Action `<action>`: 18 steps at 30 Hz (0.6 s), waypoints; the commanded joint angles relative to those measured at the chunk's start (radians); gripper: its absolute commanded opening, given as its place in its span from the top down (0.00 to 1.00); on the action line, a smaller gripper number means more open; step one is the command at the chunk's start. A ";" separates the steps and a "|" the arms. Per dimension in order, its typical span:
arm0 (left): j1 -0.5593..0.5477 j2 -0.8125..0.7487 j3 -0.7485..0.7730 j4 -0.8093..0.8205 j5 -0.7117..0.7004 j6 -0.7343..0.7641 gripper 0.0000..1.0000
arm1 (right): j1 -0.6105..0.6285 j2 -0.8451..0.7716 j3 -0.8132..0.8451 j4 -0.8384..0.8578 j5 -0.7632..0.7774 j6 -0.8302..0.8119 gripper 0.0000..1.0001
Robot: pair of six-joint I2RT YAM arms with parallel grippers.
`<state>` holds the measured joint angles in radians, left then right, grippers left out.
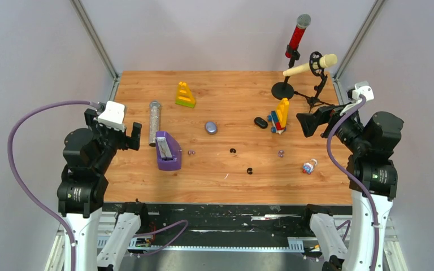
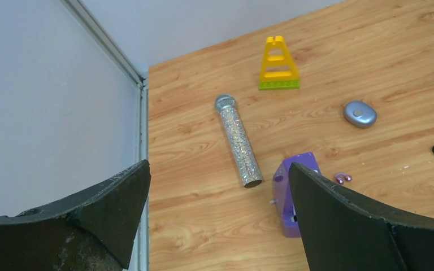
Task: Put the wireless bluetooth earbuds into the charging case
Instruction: Pick up the charging case at the center of the board.
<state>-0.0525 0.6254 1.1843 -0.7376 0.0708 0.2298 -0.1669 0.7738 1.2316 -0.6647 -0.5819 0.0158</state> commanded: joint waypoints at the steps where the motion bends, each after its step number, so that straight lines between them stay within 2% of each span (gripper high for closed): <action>1: 0.015 0.006 0.005 0.052 0.040 0.001 0.00 | -0.003 -0.009 0.035 0.054 -0.038 0.058 0.00; 5: 0.018 0.015 -0.002 0.059 0.050 -0.001 0.00 | -0.003 -0.009 0.031 0.054 -0.035 0.053 0.00; 10: 0.017 0.020 -0.005 0.064 0.055 0.001 0.00 | -0.002 0.000 -0.002 0.055 -0.077 -0.034 0.00; 18: 0.018 0.113 -0.041 0.141 -0.046 0.065 0.00 | 0.000 0.010 -0.063 0.108 -0.116 -0.059 0.00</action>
<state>-0.0433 0.6708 1.1561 -0.6666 0.0719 0.2424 -0.1669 0.7784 1.1927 -0.6266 -0.6521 -0.0128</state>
